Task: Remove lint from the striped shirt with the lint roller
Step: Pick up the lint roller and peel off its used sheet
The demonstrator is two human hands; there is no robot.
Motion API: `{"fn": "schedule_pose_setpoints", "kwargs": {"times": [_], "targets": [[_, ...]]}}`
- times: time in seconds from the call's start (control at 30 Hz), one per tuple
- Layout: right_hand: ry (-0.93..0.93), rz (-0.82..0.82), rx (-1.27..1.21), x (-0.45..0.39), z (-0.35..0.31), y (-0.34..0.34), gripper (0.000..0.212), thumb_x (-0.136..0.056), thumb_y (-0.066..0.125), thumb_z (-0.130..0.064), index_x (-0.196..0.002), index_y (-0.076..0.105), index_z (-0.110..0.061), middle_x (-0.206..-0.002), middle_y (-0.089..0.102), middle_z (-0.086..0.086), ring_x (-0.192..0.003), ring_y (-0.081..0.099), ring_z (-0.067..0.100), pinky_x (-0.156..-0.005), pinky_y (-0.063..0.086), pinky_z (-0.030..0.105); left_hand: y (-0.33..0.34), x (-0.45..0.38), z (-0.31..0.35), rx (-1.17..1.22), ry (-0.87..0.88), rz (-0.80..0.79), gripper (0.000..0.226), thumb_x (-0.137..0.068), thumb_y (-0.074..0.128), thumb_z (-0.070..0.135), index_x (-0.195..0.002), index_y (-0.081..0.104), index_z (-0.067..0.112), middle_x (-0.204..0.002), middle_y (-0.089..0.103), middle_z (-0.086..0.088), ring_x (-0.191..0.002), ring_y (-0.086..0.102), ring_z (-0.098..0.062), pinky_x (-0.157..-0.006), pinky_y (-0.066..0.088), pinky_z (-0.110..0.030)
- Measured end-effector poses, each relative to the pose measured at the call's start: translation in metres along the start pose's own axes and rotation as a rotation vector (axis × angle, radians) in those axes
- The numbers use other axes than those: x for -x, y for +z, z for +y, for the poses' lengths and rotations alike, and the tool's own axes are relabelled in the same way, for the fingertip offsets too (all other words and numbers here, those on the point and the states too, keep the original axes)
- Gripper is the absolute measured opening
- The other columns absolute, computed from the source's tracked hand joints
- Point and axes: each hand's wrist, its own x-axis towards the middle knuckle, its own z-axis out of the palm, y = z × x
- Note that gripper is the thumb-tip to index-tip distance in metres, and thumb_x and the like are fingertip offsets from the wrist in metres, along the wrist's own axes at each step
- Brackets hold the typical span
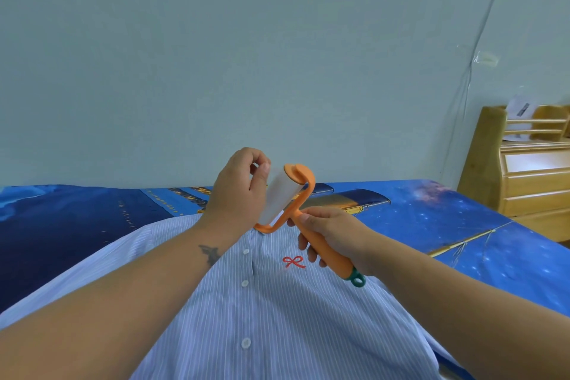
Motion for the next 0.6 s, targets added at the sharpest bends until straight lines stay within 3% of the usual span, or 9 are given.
{"fn": "schedule_pose_setpoints", "kwargs": {"times": [0.1,0.27,0.33,0.5,0.6], "targets": [[0.014,-0.005,-0.002,0.000,0.002,-0.002,0.026,-0.101,0.042,-0.034,-0.106,0.064,-0.021,-0.084,0.068,0.008,-0.067,0.063,0.019,-0.062,0.052,0.033,-0.001,-0.002,-0.002,0.033,-0.048,0.008,0.011,-0.097,0.045,0.012,-0.087,0.048,0.017,-0.098,0.063,0.006,-0.082,0.056,-0.012,-0.065,0.036,-0.002],[0.025,0.017,-0.002,-0.001,0.007,-0.005,0.026,-0.101,0.042,-0.033,-0.104,0.064,-0.019,-0.083,0.068,0.009,-0.064,0.062,0.018,-0.060,0.051,0.032,-0.001,-0.003,-0.004,0.175,-0.160,0.020,0.023,-0.099,0.039,0.012,-0.079,0.041,0.025,-0.092,0.066,0.017,-0.069,0.058,-0.007,-0.059,0.040,-0.008],[0.031,0.034,0.003,-0.002,0.008,-0.008,0.026,-0.101,0.042,-0.033,-0.104,0.064,-0.020,-0.082,0.068,0.008,-0.064,0.063,0.018,-0.060,0.051,0.033,-0.001,-0.003,-0.005,0.276,-0.227,0.017,0.024,-0.100,0.036,0.013,-0.080,0.040,0.025,-0.095,0.069,0.013,-0.063,0.061,-0.007,-0.059,0.043,-0.014],[0.037,0.094,0.068,-0.004,0.014,-0.015,0.025,-0.100,0.043,-0.038,-0.100,0.064,-0.023,-0.080,0.069,0.006,-0.063,0.062,0.016,-0.059,0.051,0.032,0.000,-0.006,-0.003,0.581,-0.497,0.079,0.024,-0.101,0.029,0.016,-0.082,0.040,0.024,-0.080,0.076,0.008,-0.069,0.072,-0.009,-0.045,0.039,-0.014],[0.032,0.126,0.110,-0.006,0.018,-0.018,0.024,-0.100,0.043,-0.039,-0.096,0.063,-0.025,-0.079,0.068,0.004,-0.062,0.061,0.016,-0.060,0.050,0.033,-0.004,-0.008,-0.005,0.589,-0.544,0.134,0.024,-0.101,0.027,0.014,-0.083,0.040,0.023,-0.073,0.075,0.010,-0.071,0.072,-0.006,-0.047,0.038,-0.017]]}}
